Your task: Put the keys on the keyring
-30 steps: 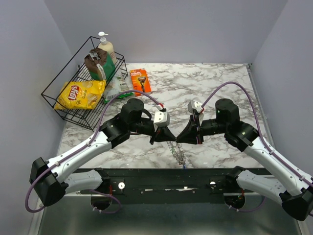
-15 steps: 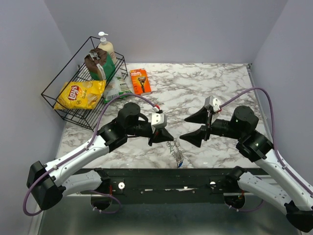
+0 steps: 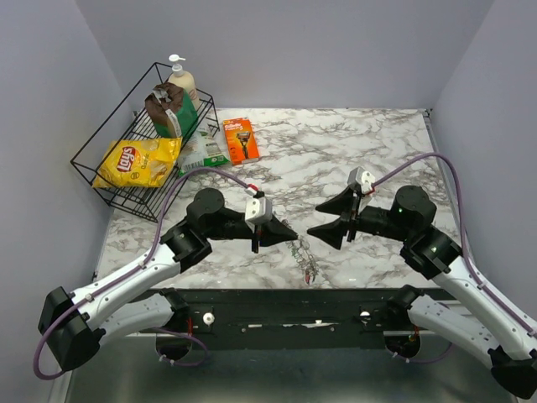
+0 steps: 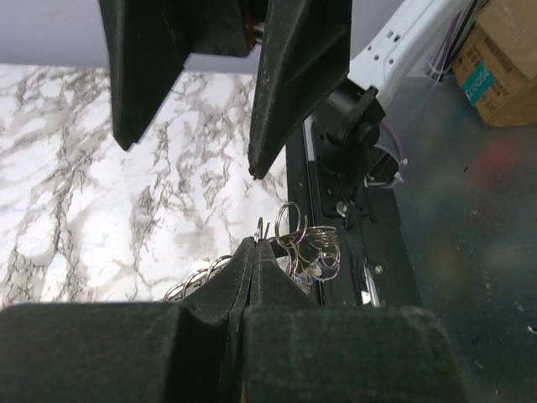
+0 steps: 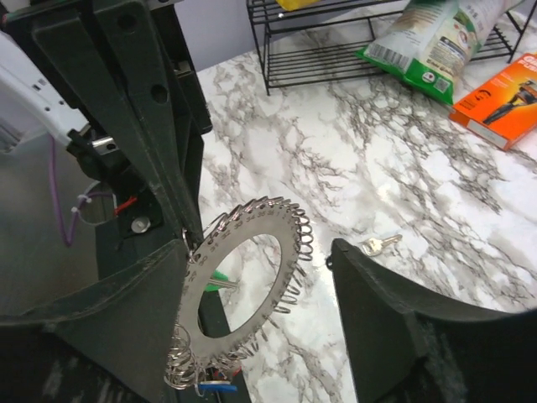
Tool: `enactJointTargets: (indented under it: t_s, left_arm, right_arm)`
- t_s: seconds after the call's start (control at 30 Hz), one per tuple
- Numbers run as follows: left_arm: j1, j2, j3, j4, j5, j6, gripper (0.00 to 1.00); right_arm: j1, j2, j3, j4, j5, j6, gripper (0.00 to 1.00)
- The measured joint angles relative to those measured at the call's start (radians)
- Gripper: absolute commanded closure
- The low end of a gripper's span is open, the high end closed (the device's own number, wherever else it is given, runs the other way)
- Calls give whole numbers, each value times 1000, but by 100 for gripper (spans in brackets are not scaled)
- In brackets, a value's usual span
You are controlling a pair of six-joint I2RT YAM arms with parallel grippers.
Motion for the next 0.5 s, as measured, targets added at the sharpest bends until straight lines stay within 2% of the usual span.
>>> enactJointTargets:
  t_s: [0.1, 0.17, 0.23, 0.5]
  left_arm:
    - [0, -18, -40, 100, 14, -35, 100]
    - [0, -32, -64, 157, 29, -55, 100]
    - [0, -43, -81, 208, 42, -72, 100]
    - [0, -58, -105, 394, 94, -157, 100]
  right_arm:
    - [0, -24, -19, 23, -30, -12, 24]
    - [0, -39, -23, 35, -55, -24, 17]
    - [0, -51, -23, 48, -92, -37, 14]
    - [0, -54, -23, 70, -256, -103, 15]
